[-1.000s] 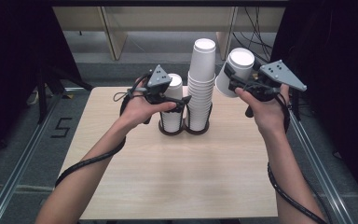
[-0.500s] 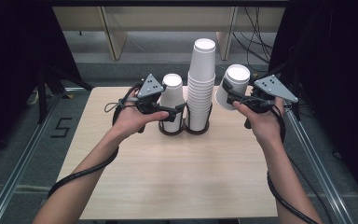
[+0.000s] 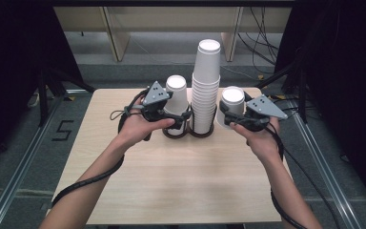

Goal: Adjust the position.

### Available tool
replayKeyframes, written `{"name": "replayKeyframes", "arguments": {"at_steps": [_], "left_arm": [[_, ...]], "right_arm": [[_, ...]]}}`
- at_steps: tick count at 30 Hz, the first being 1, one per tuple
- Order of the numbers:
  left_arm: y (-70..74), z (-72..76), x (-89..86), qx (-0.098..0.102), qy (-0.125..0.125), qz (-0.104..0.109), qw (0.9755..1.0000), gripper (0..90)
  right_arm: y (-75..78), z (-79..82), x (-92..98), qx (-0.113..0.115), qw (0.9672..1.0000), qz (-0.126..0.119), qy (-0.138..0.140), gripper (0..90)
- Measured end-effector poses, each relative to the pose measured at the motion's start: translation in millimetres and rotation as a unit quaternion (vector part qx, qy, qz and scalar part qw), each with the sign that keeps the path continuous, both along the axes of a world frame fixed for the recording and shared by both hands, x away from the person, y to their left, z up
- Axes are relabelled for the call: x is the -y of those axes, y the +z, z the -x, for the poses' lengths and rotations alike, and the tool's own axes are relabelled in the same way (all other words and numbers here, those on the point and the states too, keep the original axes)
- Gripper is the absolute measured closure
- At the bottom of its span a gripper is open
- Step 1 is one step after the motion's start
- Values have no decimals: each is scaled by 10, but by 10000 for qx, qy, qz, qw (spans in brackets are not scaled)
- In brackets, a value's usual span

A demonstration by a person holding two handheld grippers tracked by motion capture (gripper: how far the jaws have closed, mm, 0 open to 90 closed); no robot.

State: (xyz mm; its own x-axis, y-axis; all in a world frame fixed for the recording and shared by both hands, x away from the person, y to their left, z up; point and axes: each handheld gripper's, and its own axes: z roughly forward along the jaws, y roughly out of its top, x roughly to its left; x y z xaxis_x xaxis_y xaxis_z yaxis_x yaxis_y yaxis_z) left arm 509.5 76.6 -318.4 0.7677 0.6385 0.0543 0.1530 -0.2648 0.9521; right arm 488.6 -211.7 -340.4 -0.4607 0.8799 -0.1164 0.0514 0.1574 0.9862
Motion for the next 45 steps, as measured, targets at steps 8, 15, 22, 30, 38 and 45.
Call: {"name": "replayKeyframes", "arguments": {"at_steps": [8, 15, 22, 30, 38, 45], "left_arm": [[-91, 48, 66, -111, -114, -68, 9999, 98], [-144, 94, 114, -127, -269, -62, 9995, 98], [-274, 98, 161, -245, -360, -145, 9989, 99], [-434, 145, 235, -399, -566, -281, 9972, 97], [-516, 134, 227, -495, -571, -248, 9968, 96], [-558, 129, 211, -557, -572, -253, 9965, 96]], "right_arm": [[-260, 138, -95, 90, 9977, 667, -29, 239], [-429, 231, -205, 164, 9930, 1172, -4, 239], [-517, 259, -286, 353, 9845, 1713, 106, 239], [-746, 365, -429, 793, 9547, 2863, 172, 238], [-879, 412, -510, 1051, 9276, 3575, 250, 238], [-922, 434, -545, 1271, 9085, 3971, 276, 238]]}}
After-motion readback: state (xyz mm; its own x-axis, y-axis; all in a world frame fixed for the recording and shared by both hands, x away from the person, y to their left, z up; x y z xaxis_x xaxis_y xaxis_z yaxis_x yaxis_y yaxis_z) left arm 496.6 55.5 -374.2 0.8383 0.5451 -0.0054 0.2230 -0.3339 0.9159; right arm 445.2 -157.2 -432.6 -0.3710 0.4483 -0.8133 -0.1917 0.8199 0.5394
